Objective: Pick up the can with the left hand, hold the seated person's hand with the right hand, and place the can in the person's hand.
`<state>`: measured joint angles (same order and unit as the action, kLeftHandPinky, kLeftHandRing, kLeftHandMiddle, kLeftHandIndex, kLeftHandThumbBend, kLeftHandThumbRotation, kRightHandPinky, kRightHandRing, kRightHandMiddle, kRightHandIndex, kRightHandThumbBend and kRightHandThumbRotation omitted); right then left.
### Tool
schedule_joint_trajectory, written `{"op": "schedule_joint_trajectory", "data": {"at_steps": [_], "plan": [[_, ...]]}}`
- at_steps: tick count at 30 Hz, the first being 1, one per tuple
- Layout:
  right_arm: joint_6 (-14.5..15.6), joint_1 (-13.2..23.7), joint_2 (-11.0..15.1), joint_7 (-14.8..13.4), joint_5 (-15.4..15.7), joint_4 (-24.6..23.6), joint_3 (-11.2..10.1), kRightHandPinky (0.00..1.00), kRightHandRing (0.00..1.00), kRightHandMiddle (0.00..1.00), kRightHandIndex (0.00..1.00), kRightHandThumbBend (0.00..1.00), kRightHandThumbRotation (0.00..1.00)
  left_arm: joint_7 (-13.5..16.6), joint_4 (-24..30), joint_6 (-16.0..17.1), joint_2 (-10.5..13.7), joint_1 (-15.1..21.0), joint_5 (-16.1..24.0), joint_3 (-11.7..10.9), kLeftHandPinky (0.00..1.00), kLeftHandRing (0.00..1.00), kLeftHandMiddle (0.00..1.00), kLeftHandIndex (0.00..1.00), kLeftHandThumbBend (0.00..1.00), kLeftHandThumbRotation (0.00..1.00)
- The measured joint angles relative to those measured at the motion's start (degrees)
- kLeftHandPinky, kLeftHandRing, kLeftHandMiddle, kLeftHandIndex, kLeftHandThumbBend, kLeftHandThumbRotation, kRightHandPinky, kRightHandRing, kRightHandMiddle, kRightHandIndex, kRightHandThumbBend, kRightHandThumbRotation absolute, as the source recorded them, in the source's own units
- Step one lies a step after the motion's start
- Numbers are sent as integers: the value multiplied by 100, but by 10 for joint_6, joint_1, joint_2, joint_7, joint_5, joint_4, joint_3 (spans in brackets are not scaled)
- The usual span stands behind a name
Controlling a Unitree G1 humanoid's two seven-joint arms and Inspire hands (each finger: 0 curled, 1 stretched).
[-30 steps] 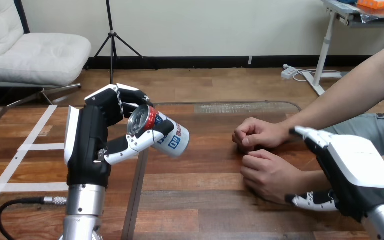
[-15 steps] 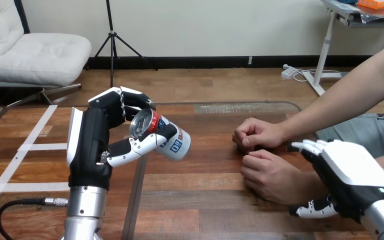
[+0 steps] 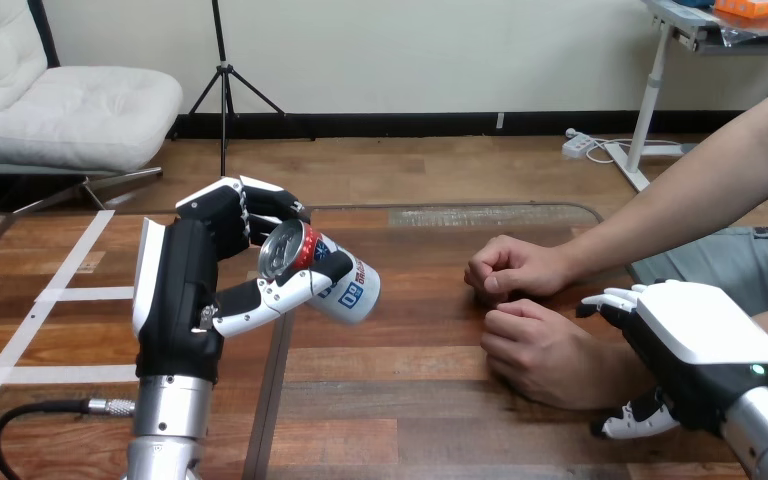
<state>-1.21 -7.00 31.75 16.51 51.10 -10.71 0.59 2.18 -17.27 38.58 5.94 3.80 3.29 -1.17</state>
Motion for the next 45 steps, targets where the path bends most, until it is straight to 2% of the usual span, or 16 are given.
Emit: {"op": "schedule_joint_trajectory", "data": {"at_steps": [11, 24, 30, 45], "plan": [[21, 29, 19, 17, 32, 22, 24, 100, 90, 86, 80, 81, 10, -1, 0, 0, 0, -5, -2, 0, 35, 39, 43, 43, 71, 0], [46, 45, 40, 36, 75, 38, 56, 100, 88, 85, 79, 81, 9, -1, 0, 0, 2, -7, -1, -4, 34, 39, 43, 43, 70, 0], [56, 50, 42, 37, 84, 44, 65, 100, 87, 85, 79, 81, 8, -1, 0, 0, 2, -10, -1, -5, 34, 38, 43, 43, 69, 0], [92, 68, 45, 61, 105, 48, 84, 100, 86, 86, 80, 78, 7, -1, 0, 0, 3, -13, 1, -5, 33, 38, 43, 43, 68, 0]]}}
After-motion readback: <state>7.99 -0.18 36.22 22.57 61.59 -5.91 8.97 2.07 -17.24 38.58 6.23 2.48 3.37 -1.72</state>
